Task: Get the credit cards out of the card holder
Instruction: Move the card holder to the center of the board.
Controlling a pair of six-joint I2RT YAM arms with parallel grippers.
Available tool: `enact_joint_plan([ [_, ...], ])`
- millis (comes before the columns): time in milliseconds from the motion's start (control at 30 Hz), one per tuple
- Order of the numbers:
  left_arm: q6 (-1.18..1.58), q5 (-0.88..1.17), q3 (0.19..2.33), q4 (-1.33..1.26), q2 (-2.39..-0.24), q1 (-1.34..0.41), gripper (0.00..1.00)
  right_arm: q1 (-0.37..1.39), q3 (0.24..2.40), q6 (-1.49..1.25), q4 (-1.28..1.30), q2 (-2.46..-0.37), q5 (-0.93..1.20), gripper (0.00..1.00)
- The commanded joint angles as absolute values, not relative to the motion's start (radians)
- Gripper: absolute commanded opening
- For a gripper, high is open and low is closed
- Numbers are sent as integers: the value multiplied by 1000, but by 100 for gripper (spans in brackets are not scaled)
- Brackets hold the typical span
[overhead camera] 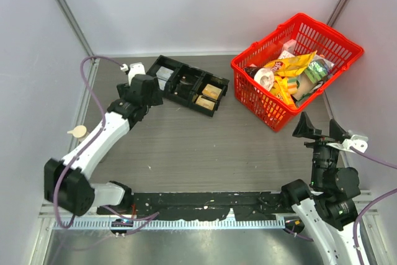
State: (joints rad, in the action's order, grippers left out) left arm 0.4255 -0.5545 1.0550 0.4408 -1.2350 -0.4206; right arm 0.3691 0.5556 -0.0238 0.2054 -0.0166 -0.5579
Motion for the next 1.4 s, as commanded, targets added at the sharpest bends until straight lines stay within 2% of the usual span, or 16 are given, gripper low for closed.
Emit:
enact_joint_plan([
  [0, 564, -421, 1111, 500, -1389, -316, 100, 364, 555, -25, 173, -5, -540, 100],
  [233, 604, -411, 1224, 500, -1655, -175, 100, 364, 554, -21, 176, -3, -523, 100],
  [500, 650, -399, 1288, 508, -1790, -5, 99, 364, 549, -15, 175, -3, -523, 100],
  [667, 643, -325, 1336, 561, -1867, 83, 94, 364, 548, -14, 170, -9, -518, 100],
  [800, 618, -243, 1367, 646, -1928, 84, 88, 364, 543, -12, 158, -15, -515, 100],
  [933, 629, -126, 1295, 643, -1907, 80, 81, 364, 546, -15, 156, -29, -506, 100],
  [1167, 649, -19, 1123, 614, -1798, 9, 78, 364, 546, -18, 156, -29, -506, 100],
  [1367, 690, 25, 985, 574, -1688, -167, 78, 364, 546, -25, 156, -28, -497, 100],
])
